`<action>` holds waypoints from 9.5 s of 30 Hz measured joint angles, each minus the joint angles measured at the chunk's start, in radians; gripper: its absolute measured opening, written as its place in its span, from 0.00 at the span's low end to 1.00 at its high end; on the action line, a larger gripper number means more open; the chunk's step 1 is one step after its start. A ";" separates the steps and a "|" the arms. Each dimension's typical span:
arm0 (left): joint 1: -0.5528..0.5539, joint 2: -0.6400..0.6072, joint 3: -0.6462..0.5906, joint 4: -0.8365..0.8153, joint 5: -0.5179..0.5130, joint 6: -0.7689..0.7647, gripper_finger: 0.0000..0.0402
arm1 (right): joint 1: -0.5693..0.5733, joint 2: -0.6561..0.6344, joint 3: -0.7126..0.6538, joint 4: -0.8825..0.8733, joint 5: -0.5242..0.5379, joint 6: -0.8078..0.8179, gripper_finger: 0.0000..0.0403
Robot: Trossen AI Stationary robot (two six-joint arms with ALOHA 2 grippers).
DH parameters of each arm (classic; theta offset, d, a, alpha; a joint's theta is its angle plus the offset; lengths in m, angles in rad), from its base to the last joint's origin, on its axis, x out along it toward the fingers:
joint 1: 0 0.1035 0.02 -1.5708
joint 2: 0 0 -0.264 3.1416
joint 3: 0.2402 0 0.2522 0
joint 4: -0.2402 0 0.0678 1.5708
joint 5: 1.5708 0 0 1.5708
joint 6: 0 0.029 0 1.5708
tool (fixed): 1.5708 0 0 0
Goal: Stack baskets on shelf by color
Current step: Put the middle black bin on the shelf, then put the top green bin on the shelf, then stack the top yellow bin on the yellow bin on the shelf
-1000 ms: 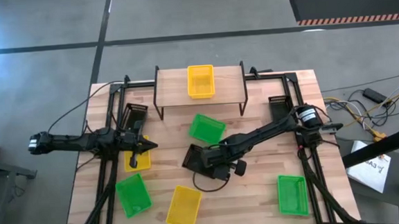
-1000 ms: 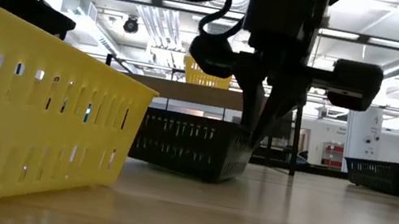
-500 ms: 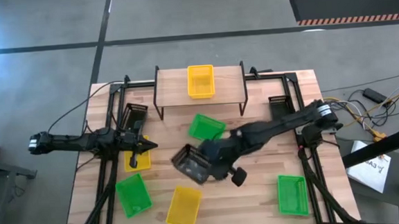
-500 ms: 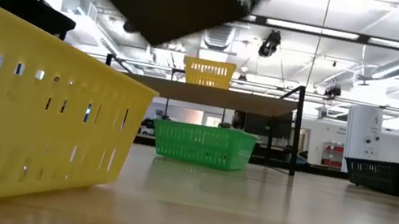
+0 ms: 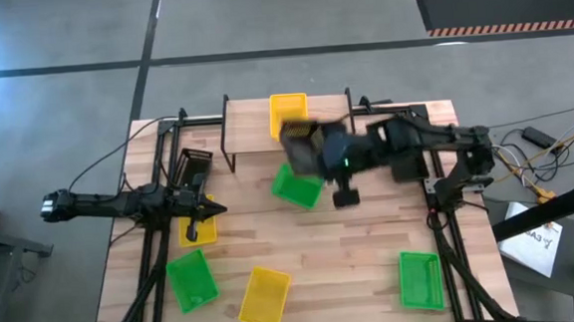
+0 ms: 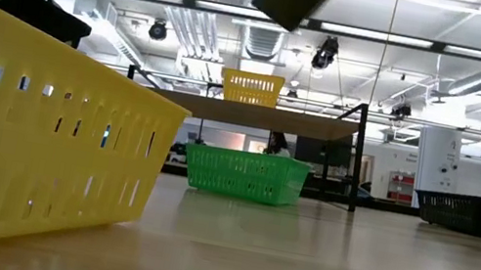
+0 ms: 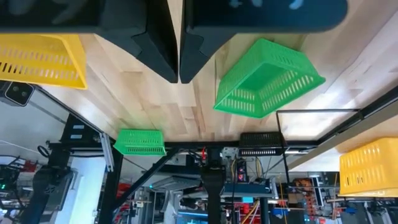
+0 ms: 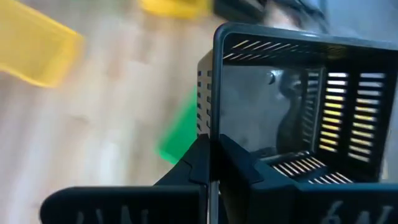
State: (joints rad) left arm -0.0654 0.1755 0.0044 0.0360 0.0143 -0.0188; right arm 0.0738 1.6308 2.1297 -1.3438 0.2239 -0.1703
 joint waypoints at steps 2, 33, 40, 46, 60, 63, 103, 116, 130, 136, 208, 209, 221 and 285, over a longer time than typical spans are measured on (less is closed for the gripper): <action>0.000 0.001 0.000 0.000 0.000 0.000 0.00 | -0.061 -0.012 -0.012 -0.026 0.036 -0.011 0.03; 0.000 -0.001 0.000 0.000 0.000 0.000 0.00 | -0.443 0.004 -0.458 0.205 -0.014 -0.260 0.12; 0.000 -0.001 0.000 0.000 0.000 0.000 0.00 | -0.437 -0.031 -0.426 0.149 -0.014 -0.240 0.31; 0.000 -0.001 0.000 0.000 0.000 0.000 0.00 | -0.374 -0.100 -0.390 0.065 -0.117 -0.214 0.38; 0.000 -0.001 0.000 0.000 0.000 0.000 0.00 | -0.054 -0.142 -0.742 0.337 -0.282 -0.235 0.38; 0.000 -0.001 0.000 0.000 0.000 0.000 0.00 | -0.049 -0.136 -0.832 0.492 -0.273 -0.274 0.38; 0.000 0.036 0.006 0.568 -0.058 -0.373 0.00 | -0.041 0.177 -0.465 0.612 -0.411 -0.380 0.02; -0.001 0.501 0.592 -0.002 0.061 -0.184 0.00 | -0.007 0.176 -0.341 0.473 -0.422 -0.430 0.02; 0.000 1.052 1.095 -0.575 0.133 0.254 0.30 | 0.005 0.176 -0.346 0.455 -0.378 -0.498 0.02; 0.000 1.138 1.131 -0.572 0.101 0.291 0.43 | 0.015 0.176 -0.339 0.428 -0.379 -0.522 0.02; 0.570 1.668 1.942 -1.259 -0.278 -0.831 0.00 | 0.182 -0.531 -0.983 0.466 0.102 0.589 0.07; 0.573 1.679 1.948 -1.269 -0.277 -0.840 0.00 | 0.182 -0.540 -0.993 0.474 0.102 0.581 0.07; 0.593 1.732 1.952 -1.258 -0.186 -0.938 0.00 | 0.184 -0.686 -1.100 0.511 0.093 0.555 0.07; -0.416 1.157 1.046 -1.248 -0.053 -0.768 0.55 | 0.183 -0.592 -1.105 0.680 0.087 0.511 0.07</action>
State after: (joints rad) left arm -0.4816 1.3327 1.0507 -1.2118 -0.0389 -0.7872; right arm 0.2573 1.0393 1.0244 -0.6640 0.3111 0.3405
